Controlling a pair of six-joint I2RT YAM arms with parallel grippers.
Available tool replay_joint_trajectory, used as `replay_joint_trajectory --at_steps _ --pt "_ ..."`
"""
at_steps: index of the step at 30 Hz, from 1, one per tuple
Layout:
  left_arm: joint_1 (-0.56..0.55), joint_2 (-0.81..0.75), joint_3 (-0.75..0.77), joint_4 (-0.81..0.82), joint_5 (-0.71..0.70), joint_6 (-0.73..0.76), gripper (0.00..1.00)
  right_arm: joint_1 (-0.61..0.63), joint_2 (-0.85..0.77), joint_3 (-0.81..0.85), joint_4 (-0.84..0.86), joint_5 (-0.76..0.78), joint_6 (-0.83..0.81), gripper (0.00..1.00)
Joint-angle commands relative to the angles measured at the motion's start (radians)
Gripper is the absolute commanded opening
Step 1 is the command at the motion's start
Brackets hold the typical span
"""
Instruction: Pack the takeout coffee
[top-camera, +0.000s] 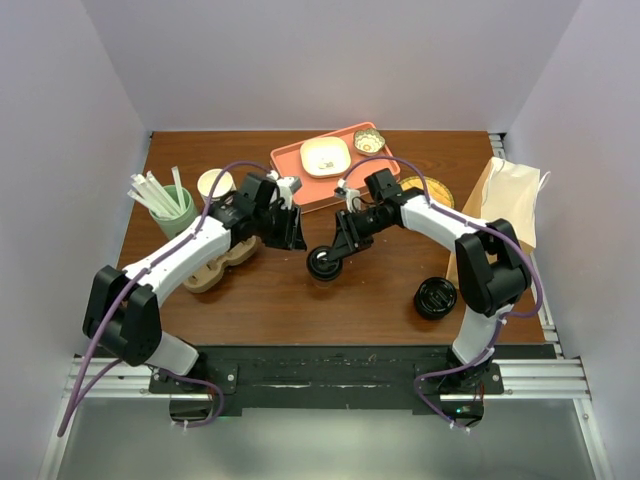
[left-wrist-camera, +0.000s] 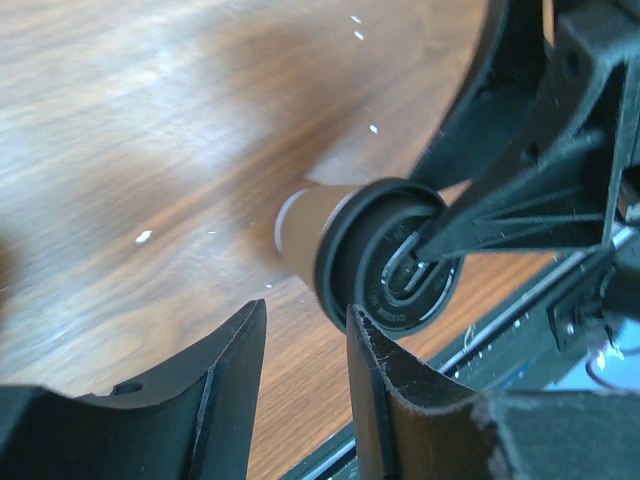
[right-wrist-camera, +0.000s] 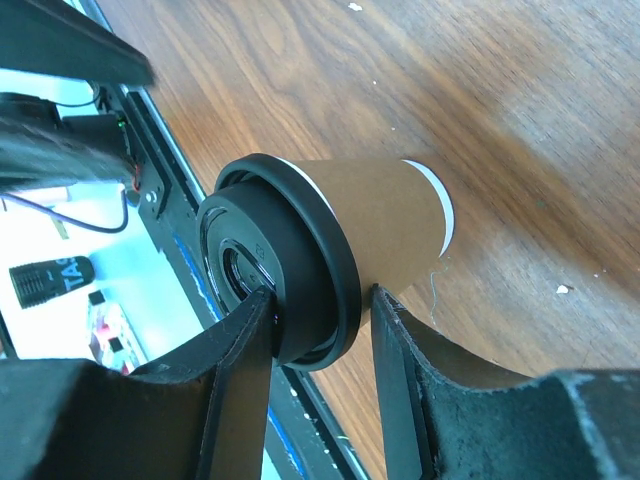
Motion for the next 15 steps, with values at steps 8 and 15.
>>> replay_joint_trajectory --at_steps 8,15 --pt "0.003 0.018 -0.113 0.169 0.134 0.062 0.40 0.038 0.052 -0.014 -0.101 0.145 -0.080 0.42" --pt "0.003 0.037 -0.138 0.184 0.084 0.079 0.39 0.038 0.046 -0.018 -0.106 0.150 -0.079 0.42"
